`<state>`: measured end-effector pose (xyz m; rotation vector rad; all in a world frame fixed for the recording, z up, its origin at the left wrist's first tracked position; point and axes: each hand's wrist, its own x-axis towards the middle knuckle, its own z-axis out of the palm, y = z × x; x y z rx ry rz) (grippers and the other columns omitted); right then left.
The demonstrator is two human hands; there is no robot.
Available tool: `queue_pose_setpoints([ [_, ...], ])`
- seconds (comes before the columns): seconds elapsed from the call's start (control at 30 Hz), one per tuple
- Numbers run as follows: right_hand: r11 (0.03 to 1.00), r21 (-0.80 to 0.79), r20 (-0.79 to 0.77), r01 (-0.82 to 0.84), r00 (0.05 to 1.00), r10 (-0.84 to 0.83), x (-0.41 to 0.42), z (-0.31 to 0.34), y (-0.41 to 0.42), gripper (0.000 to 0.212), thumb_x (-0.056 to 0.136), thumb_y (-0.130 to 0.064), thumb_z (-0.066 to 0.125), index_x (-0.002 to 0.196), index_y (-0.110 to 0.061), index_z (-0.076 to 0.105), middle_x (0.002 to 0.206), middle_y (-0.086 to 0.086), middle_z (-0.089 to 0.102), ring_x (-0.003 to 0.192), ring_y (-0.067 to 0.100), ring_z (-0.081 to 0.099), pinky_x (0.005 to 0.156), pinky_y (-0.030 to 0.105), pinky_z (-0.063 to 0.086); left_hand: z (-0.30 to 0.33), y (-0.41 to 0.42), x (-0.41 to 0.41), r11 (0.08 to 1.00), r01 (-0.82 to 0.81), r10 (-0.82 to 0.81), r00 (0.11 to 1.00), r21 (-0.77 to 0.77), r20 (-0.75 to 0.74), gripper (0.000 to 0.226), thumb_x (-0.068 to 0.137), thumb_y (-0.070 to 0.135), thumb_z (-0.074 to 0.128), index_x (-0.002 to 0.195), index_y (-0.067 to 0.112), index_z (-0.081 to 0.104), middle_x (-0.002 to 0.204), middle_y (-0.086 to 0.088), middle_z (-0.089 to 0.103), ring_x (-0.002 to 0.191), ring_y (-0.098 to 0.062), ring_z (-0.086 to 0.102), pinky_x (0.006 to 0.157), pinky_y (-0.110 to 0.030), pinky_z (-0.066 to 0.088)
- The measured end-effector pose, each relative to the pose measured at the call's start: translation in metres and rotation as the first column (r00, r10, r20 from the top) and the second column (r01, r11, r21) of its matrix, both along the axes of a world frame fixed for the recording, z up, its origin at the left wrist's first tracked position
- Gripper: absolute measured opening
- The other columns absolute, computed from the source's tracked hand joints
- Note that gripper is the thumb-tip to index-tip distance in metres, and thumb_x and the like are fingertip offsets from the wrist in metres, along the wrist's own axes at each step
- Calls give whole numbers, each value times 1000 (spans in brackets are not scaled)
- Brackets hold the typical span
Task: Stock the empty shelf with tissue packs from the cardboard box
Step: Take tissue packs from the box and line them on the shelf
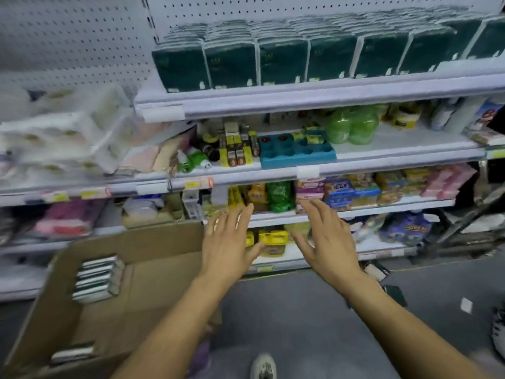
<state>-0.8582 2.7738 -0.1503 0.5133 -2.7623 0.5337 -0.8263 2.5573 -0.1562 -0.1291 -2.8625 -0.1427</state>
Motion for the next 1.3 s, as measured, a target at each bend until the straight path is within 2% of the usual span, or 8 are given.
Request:
queue_pose_setpoints([
  [0.17,991,10,33,-130,991,129,35,-10,-74,58,91,-47,41,140,-17,43,137,9,49,120,32,50,85,47,49,-16,-67,51,992,-121,120,992,34,29,81,72,46,77,142,15,49,129,-7,62,115,-28,61,99,-51,45],
  [0.43,945,91,182,-314,938,294,60,-48,-215,55,85,-32,69,135,-16,51,131,7,54,115,31,54,81,45,50,-62,-212,110,931,-357,328,908,70,261,82,80,46,71,150,18,38,131,-9,59,119,-31,56,102,-45,40],
  [0.83,865,53,458,-498,782,422,26,-158,-488,43,97,-37,49,139,-26,44,137,-3,46,117,19,50,91,34,47,-178,-437,122,674,-670,383,678,312,627,70,92,35,60,151,27,23,149,-1,38,129,-25,45,99,-44,46],
  [0.93,852,83,544,-516,740,395,17,-198,-529,43,98,-33,48,139,-24,43,138,0,45,120,21,47,91,36,47,-220,-460,113,527,-754,339,609,392,717,70,91,39,62,150,30,27,147,1,42,128,-24,49,103,-47,44],
  [1.03,832,134,583,-539,721,374,10,-233,-560,42,99,-31,47,140,-26,41,137,0,45,122,21,46,89,34,45,-255,-470,104,310,-836,338,543,453,769,45,95,38,58,134,22,44,132,2,54,114,-15,53,97,-28,40],
  [1.1,820,157,607,-550,709,359,7,-251,-577,42,99,-33,46,140,-26,41,135,2,47,120,22,49,87,34,45,-270,-475,96,22,-885,293,451,465,843,31,96,38,57,121,24,48,124,5,53,106,-11,50,95,-25,39],
  [1.2,822,164,627,-545,701,340,3,-275,-599,44,99,-38,46,141,-25,39,129,4,54,112,25,55,84,35,45,-283,-485,82,-580,-724,143,361,373,922,39,90,44,66,120,30,45,119,1,51,109,-21,52,100,-43,50],
  [1.3,853,146,633,-501,710,309,-2,-296,-617,44,98,-36,48,140,-26,39,125,5,57,108,25,57,83,34,45,-299,-497,68,-775,-540,130,371,328,920,62,90,41,68,141,24,39,134,-7,44,128,-31,45,100,-48,50],
])
